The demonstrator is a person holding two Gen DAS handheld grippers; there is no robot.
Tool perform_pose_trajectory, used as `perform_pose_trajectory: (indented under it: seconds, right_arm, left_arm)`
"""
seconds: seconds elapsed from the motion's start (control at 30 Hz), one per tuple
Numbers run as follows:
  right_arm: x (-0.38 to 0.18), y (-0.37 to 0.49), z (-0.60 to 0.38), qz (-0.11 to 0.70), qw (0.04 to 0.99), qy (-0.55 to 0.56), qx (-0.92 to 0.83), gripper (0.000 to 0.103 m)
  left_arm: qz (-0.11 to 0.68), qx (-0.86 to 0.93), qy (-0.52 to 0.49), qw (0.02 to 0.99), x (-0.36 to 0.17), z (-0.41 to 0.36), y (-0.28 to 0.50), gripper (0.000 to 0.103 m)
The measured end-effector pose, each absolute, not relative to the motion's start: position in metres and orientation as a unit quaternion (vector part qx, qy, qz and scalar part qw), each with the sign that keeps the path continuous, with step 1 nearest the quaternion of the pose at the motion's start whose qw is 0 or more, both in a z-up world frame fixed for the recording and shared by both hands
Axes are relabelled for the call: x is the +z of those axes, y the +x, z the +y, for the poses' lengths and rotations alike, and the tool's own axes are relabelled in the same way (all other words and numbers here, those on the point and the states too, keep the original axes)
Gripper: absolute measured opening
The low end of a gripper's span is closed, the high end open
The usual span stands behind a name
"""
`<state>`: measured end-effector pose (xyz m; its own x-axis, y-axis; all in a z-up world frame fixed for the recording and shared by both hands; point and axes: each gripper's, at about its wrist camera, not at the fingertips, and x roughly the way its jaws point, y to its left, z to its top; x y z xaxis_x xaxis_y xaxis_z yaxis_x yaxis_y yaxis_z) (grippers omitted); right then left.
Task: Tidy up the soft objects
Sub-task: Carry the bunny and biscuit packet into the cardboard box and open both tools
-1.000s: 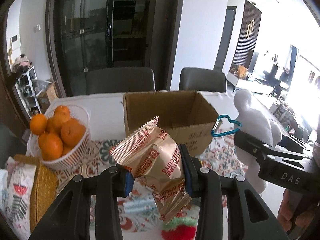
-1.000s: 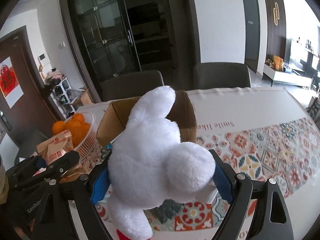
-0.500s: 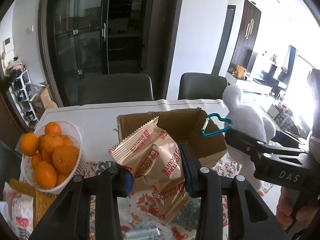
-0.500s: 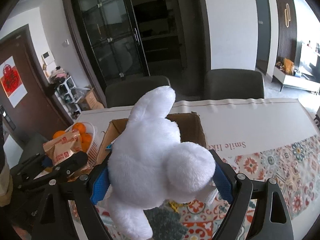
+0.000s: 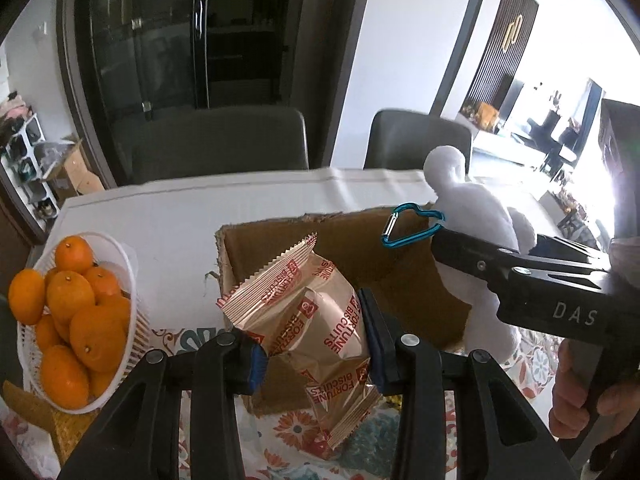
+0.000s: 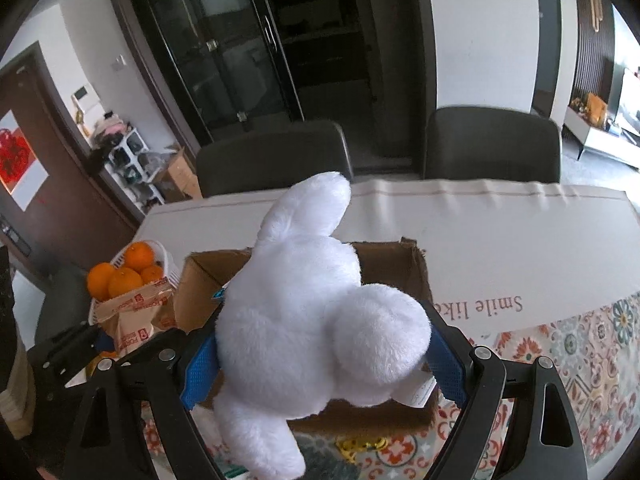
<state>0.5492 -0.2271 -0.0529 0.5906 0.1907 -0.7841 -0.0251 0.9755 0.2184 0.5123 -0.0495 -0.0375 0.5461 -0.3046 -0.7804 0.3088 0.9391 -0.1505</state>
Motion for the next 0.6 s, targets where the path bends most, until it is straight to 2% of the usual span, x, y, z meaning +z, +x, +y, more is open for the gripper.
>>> perform_pose_trajectory:
  seconds: [0.1,0.17,0.2,0.23,0.6]
  right_arm:
    - [-0.065,0.561,-0.225,0.463,0.879,0.09,0.064,0.089]
    - [-0.071,0.569,-0.226,0.472,0.875,0.091,0.063,0.091]
    - [-0.074,0.571,-0.226,0.477,0.872,0.093,0.064,0.091]
    - [-0.077,0.572,-0.226,0.48,0.869,0.096,0.066,0.092]
    - [-0.068,0.566,-0.216,0.466,0.879,0.082,0.054,0.095]
  left_arm:
    - [0.46,-0.176,0.002,0.87,-0.049,-0.051,0.523,0.041]
    - [0.466,-0.175,0.004,0.867,-0.055,-0.051,0.529,0.048]
    - [0.468,-0.174,0.005,0.866,-0.057,-0.051,0.531,0.057]
    - [0.469,-0.173,0.006,0.866,-0.059,-0.05,0.532,0.061]
    - [0.458,-0.133,0.014,0.879,-0.055,-0.035,0.524,0.069]
